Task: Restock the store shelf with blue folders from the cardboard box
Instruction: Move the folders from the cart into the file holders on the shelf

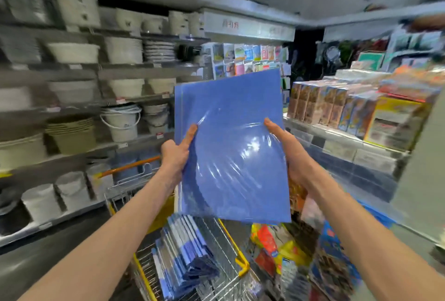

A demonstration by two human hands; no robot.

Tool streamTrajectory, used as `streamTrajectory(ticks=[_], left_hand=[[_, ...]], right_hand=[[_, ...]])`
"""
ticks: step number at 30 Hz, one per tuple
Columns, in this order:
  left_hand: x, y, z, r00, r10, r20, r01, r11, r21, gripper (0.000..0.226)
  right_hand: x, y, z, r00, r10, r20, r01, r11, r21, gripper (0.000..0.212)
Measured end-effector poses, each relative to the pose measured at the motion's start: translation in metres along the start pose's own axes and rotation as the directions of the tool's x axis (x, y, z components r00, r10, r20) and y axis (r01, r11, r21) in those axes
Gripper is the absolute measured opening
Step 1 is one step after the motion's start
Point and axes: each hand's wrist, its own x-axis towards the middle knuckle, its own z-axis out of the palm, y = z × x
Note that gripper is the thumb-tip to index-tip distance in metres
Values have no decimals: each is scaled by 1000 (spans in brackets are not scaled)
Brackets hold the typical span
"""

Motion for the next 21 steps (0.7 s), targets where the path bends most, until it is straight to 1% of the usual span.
streamTrajectory(ticks=[1, 2, 4, 5, 7, 9, 11, 12, 14, 15, 16, 17, 18, 19, 20, 21], left_hand=[[-10, 13, 10, 1000, 18, 19, -17, 1000, -19, 76], [-17, 25, 18, 999, 31, 37, -30, 999, -25, 69], [-29, 46, 38, 995, 70, 67, -66, 996, -56, 49], [-40, 60, 49, 989, 111, 100, -103, 992, -75, 43], [-57, 80, 67, 975, 157, 157, -141, 984, -111, 50], [-79, 98, 88, 950, 184, 250, -150, 977, -148, 58], [-100, 113, 108, 918, 237, 317, -171, 960, -223, 48], [-119, 121, 125, 898, 248, 364, -159, 953, -258, 44], [-139, 134, 145, 868, 284, 407, -173, 942, -288, 43], [-161, 142, 167, 847, 289, 445, -159, 938, -307, 45], [-168, 146, 173, 837, 306, 453, -180, 937, -300, 47], [-194, 158, 190, 814, 301, 496, -160, 938, -307, 47], [-206, 165, 202, 802, 288, 523, -143, 943, -300, 43], [-227, 176, 215, 775, 305, 553, -148, 939, -310, 37], [-243, 185, 225, 753, 325, 572, -173, 937, -304, 31], [-257, 193, 235, 732, 368, 573, -226, 925, -305, 28]], right_hand=[[-14, -16, -4, 1000, -20, -1, 20, 1000, -16, 44], [-24, -28, -8, 999, -47, -7, 47, 998, -40, 42], [-50, -53, -13, 994, -96, -43, 92, 992, -80, 39], [-68, -65, -17, 989, -119, -88, 111, 989, -94, 37], [-96, -82, -20, 981, -129, -144, 119, 990, -76, 33], [-131, -101, -25, 962, -162, -221, 151, 986, -67, 32], [-161, -119, -28, 929, -227, -293, 201, 973, -116, 32], [-184, -135, -31, 890, -285, -356, 234, 955, -181, 32], [-213, -153, -34, 819, -351, -455, 257, 932, -257, 35], [-241, -168, -42, 758, -411, -506, 266, 903, -336, 37], [-251, -174, -43, 734, -437, -520, 261, 888, -377, 40], [-279, -191, -48, 688, -470, -553, 252, 870, -425, 39], [-296, -201, -51, 656, -499, -566, 250, 852, -461, 35], [-317, -213, -56, 615, -530, -583, 261, 835, -484, 30], [-333, -222, -59, 581, -565, -586, 276, 814, -512, 26], [-347, -230, -62, 543, -593, -594, 287, 796, -533, 26]])
